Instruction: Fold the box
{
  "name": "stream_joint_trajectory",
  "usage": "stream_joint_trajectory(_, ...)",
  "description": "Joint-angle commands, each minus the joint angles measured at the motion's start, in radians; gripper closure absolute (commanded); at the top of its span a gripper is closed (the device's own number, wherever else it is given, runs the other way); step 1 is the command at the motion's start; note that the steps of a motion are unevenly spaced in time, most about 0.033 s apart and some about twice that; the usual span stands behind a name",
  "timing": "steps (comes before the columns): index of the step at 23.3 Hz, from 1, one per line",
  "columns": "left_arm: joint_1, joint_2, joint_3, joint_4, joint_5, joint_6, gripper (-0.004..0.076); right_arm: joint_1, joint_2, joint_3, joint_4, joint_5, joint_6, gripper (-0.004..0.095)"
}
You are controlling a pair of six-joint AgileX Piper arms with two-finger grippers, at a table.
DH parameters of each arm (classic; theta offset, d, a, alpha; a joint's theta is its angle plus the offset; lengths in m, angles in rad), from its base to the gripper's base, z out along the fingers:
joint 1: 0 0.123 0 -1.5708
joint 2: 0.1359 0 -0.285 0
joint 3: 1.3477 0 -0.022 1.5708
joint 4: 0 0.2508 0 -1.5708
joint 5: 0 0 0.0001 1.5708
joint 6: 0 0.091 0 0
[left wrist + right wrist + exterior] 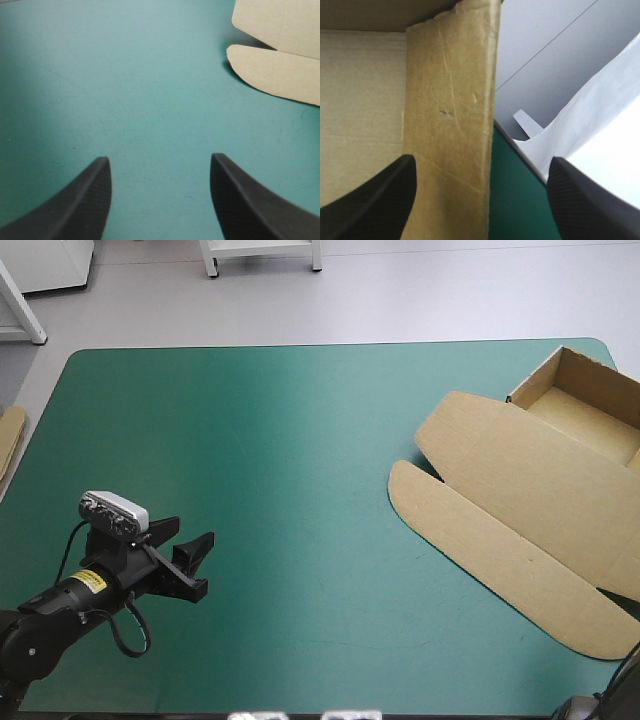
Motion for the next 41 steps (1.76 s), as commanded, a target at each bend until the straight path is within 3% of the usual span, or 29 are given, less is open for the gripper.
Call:
stream_joint_trajectory(1, 0.001, -0.003, -0.027, -0.028, -0.054, -0.006, 0.0304, -0.035, -0.117, -0.027, 0.024, 0.007, -0.011, 0.0213)
stream_joint_trajectory(4, 0.001, -0.003, -0.027, -0.024, -0.052, -0.006, 0.0304, -0.091, -0.192, -0.027, 0.118, 0.007, -0.019, 0.0214)
stream_joint_trajectory(8, 0.001, -0.003, -0.027, -0.024, -0.054, -0.001, 0.0304, -0.134, -0.312, -0.027, 0.462, 0.007, -0.118, 0.0258)
stream_joint_trajectory(9, 0.001, -0.003, -0.027, -0.024, -0.054, -0.001, 0.0304, -0.120, -0.348, -0.027, 0.582, 0.007, -0.167, 0.0287)
stream_joint_trajectory(12, 0.001, -0.003, -0.027, -0.020, -0.056, -0.001, 0.0304, -0.001, -0.453, -0.027, 0.741, 0.007, -0.247, 0.0305)
stream_joint_trajectory(17, 0.001, -0.003, -0.027, -0.020, -0.074, 0.021, 0.0304, 0.316, -0.618, -0.009, 0.700, 0.007, -0.336, 0.0411)
stream_joint_trajectory(19, 0.001, -0.003, -0.027, -0.020, -0.082, 0.029, 0.0304, 0.497, -0.701, 0.033, 0.573, 0.006, -0.342, 0.0426)
stream_joint_trajectory(21, 0.001, -0.003, -0.027, -0.020, -0.088, 0.047, 0.0304, 0.699, -0.820, 0.180, 0.352, -0.021, -0.307, 0.0426)
stream_joint_trajectory(24, 0.001, -0.005, -0.027, -0.020, -0.088, 0.047, 0.0304, 0.830, -0.930, 0.368, 0.278, -0.148, -0.279, 0.0426)
stream_joint_trajectory(27, 0.001, -0.005, -0.027, -0.022, -0.088, 0.047, 0.0304, 0.911, -1.051, 0.614, 0.290, -0.306, -0.266, 0.0426)
stream_joint_trajectory(29, 0.001, -0.007, -0.024, -0.023, -0.098, 0.047, 0.0304, 0.963, -1.178, 0.859, 0.290, -0.472, -0.264, 0.0426)
stream_joint_trajectory(32, 0.001, -0.027, 0.010, -0.028, -0.135, 0.068, 0.0304, 0.994, -1.280, 1.077, 0.294, -0.612, -0.270, 0.0426)
stream_joint_trajectory(41, 0.001, -0.145, 0.187, -0.118, -0.218, 0.107, 0.0304, 1.008, -1.441, 1.456, 0.350, -0.875, -0.369, 0.0431)
